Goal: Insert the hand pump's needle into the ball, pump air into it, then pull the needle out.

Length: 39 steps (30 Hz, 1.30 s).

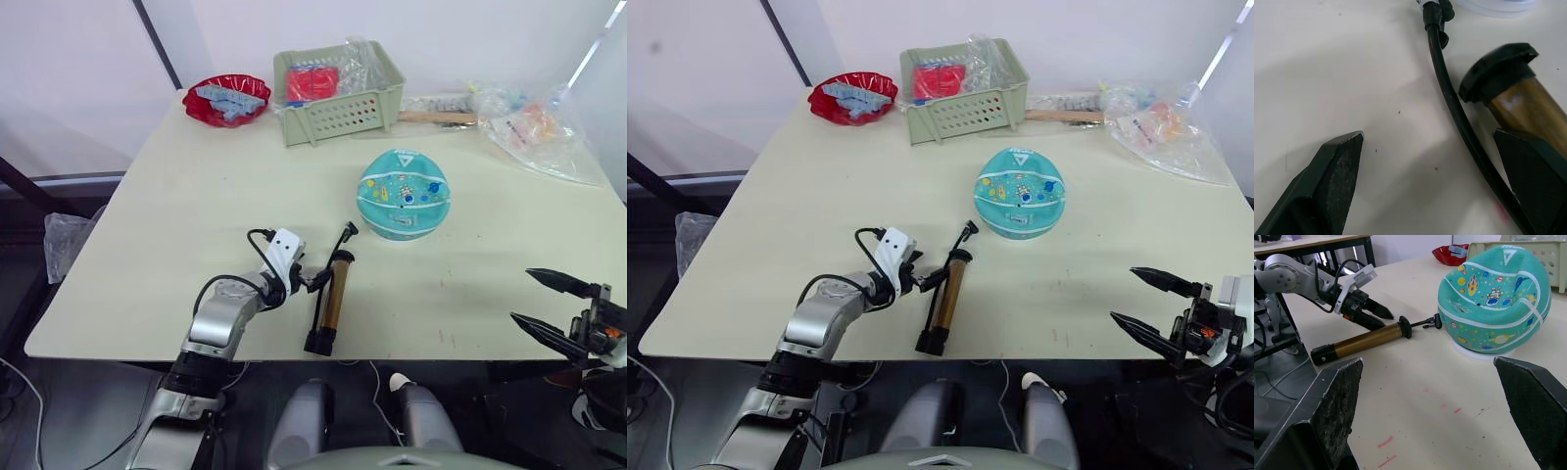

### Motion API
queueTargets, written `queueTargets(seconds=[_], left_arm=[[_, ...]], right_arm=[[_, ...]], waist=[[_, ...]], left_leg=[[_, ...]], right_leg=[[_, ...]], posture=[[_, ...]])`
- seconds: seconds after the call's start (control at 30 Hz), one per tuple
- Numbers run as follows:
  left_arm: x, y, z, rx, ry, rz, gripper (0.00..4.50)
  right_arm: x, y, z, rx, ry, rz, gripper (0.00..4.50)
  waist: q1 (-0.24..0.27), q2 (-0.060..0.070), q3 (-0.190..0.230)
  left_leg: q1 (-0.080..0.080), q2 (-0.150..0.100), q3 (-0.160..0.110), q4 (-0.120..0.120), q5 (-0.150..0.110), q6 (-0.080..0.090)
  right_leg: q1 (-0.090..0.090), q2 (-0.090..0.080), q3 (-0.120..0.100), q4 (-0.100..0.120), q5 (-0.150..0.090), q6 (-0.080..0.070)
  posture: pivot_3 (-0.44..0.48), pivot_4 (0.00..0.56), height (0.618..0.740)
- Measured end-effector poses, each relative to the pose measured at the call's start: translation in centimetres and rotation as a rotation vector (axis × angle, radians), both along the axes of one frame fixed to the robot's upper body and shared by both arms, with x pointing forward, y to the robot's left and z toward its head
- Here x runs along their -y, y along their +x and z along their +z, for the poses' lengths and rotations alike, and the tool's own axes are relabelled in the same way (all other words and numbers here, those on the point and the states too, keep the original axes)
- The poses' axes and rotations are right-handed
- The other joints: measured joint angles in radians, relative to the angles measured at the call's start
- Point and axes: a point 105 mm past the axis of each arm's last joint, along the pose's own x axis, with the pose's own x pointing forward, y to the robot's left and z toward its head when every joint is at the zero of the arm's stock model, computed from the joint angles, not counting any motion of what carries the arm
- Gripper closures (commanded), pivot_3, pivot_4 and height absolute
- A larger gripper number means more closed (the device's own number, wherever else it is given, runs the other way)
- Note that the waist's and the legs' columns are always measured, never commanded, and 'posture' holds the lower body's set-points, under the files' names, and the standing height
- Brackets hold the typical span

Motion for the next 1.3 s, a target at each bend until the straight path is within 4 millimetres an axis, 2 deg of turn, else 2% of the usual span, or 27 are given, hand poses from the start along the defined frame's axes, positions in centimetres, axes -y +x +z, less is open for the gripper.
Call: queueTargets(seconds=[0.37,0.4,0.43,0.57,0.63,0.77,0.8,1.3], left_arm=[[1.6,1.8,0.2,-0.02,0.013,0.098,0.03],[1.6,1.8,0.3,-0.022,0.021,0.113,0.25],[1.6,1.8,0.3,-0.022,0.021,0.113,0.25],[1.0,1.8,0.2,-0.021,0.053,0.158,1.34],[1.0,1.5,0.1,-0.026,0.056,0.169,2.18],[1.9,1.1,0.1,-0.04,0.036,0.145,4.28],[1.9,1.1,0.1,-0.039,0.036,0.145,4.4],[1.4,0.7,0.0,0.008,0.017,0.154,4.4]], right_arm=[[-0.1,0.3,0.6,0.026,0.002,-0.011,0.02],[-0.1,0.3,0.7,0.028,0.004,-0.015,0.0],[-0.1,0.3,0.7,0.029,0.004,-0.015,0.0],[0.2,0.3,0.9,0.04,0.01,-0.028,0.0],[0.3,0.2,0.9,0.042,0.011,-0.031,0.0],[0.3,0.2,1.0,0.045,0.011,-0.029,0.0],[0.3,0.2,1.0,0.046,0.012,-0.029,0.0],[0.2,0.5,1.3,0.064,0.031,-0.045,0.0]], waist=[[0.0,0.0,0.0],[0.0,0.001,0.0],[-0.001,0.001,0.0],[-0.003,0.001,-0.001],[-0.005,0.002,-0.001],[-0.006,0.002,-0.001],[-0.006,0.002,-0.001],[-0.011,0.003,-0.002]], left_leg=[[0.001,-0.001,-0.001,0.0,0.0,0.0],[0.001,-0.001,-0.001,0.0,0.0,0.0],[0.001,-0.001,-0.001,0.0,0.0,0.0],[0.001,0.0,0.0,0.0,0.0,0.0],[0.002,0.0,0.0,-0.001,0.0,0.0],[0.003,0.001,0.001,-0.001,0.0,0.0],[0.003,0.001,0.001,-0.001,0.0,0.0],[0.004,0.002,0.003,-0.002,0.0,0.0]], right_leg=[[0.001,0.0,0.0,0.0,0.001,0.002],[0.001,0.0,0.0,0.0,0.001,0.003],[0.001,0.0,0.0,0.0,0.002,0.003],[0.001,0.0,0.0,0.0,0.002,0.003],[0.001,0.0,0.0,0.0,0.001,0.003],[0.001,0.001,0.001,0.0,0.0,0.001],[0.002,0.001,0.001,0.0,0.0,0.001],[0.002,0.001,0.003,0.0,0.0,0.0]], posture=[[0.0,0.15,0.737],[0.0,0.15,0.737],[0.0,0.15,0.737],[0.0,0.15,0.737],[0.0,0.15,0.737],[0.0,0.15,0.737],[0.0,0.15,0.737],[0.0,0.15,0.737]])
